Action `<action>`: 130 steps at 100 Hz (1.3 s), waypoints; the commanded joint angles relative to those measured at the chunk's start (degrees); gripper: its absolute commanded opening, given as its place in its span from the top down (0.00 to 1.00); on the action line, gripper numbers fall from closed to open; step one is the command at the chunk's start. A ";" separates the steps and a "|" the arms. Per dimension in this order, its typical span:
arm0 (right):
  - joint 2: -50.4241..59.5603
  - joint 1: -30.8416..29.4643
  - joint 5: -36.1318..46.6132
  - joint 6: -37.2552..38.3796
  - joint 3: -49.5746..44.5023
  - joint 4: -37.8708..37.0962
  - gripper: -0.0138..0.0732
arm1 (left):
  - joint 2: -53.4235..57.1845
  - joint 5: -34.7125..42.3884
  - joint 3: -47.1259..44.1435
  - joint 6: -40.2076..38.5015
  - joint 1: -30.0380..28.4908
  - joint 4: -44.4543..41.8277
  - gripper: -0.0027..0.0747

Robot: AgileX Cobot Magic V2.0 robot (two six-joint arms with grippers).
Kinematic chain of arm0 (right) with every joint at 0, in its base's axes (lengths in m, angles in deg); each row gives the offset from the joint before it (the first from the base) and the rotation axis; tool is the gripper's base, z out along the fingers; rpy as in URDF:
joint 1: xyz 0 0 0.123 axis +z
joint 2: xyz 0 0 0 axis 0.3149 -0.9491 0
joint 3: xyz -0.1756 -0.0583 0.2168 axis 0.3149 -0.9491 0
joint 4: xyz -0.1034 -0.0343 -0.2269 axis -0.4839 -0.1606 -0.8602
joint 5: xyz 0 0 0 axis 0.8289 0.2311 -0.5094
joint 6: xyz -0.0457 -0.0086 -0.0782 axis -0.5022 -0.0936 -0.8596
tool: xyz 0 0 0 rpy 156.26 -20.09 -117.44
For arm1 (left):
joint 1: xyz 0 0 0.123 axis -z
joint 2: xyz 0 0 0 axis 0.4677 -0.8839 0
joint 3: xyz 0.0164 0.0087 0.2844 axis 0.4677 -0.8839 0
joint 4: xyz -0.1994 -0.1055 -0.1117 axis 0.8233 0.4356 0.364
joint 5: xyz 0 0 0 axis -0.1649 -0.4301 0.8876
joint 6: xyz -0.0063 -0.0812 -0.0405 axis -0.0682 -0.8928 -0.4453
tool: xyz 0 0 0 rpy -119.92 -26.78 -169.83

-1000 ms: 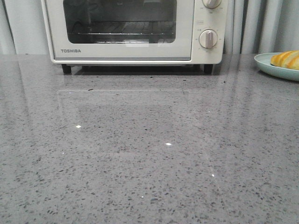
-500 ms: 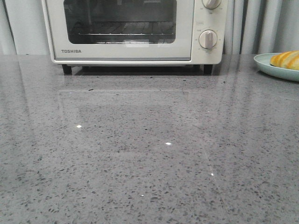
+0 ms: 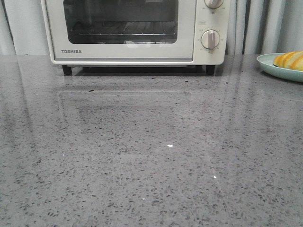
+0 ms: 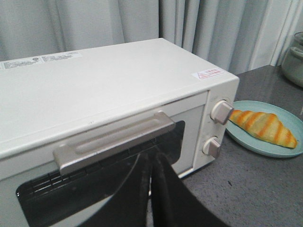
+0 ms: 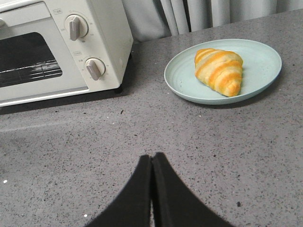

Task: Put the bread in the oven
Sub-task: 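Hook the left gripper onto the top edge of the oven door, then pull the oven door down and open with the left gripper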

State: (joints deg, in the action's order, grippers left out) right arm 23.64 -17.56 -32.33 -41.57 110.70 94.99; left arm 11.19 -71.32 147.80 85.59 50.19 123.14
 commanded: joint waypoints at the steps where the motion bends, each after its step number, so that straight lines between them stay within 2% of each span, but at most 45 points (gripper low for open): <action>1: -0.98 0.07 3.50 -0.84 2.10 0.12 0.92 | -3.60 2.64 6.06 0.16 0.50 0.98 0.99; 29: -0.98 0.16 3.00 -0.84 2.10 0.12 0.92 | -15.22 2.86 15.87 0.16 0.50 0.60 0.99; 54: -0.98 0.16 2.78 -0.84 2.10 0.12 0.92 | -19.90 6.98 16.91 0.16 0.28 0.60 0.99; 81: -0.98 0.16 2.27 -0.84 2.10 0.12 0.92 | -21.62 6.43 16.91 0.16 0.28 -0.01 0.99; 90: -0.98 0.16 2.27 -0.84 2.10 0.12 0.92 | -21.52 3.95 16.52 0.16 0.28 -1.91 0.99; 98: -0.98 0.16 2.27 -0.84 2.10 0.12 0.92 | -21.28 -1.57 16.52 -0.41 0.28 -5.49 0.99; 109: -0.98 0.16 2.51 -0.84 2.10 0.12 0.92 | -20.84 -7.48 15.30 -6.26 0.59 -11.64 0.99; 118: -0.98 0.16 3.51 -0.84 2.10 0.12 0.92 | -19.37 -7.51 11.41 -9.52 1.12 -12.82 0.99; 130: -0.98 0.16 5.48 -0.84 2.50 0.12 0.92 | -16.18 -5.39 4.23 -9.68 2.87 -12.51 0.99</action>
State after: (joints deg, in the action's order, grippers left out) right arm 23.60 -17.54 -32.97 -41.73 110.82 94.99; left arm -7.08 -72.79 156.43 77.54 51.58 111.97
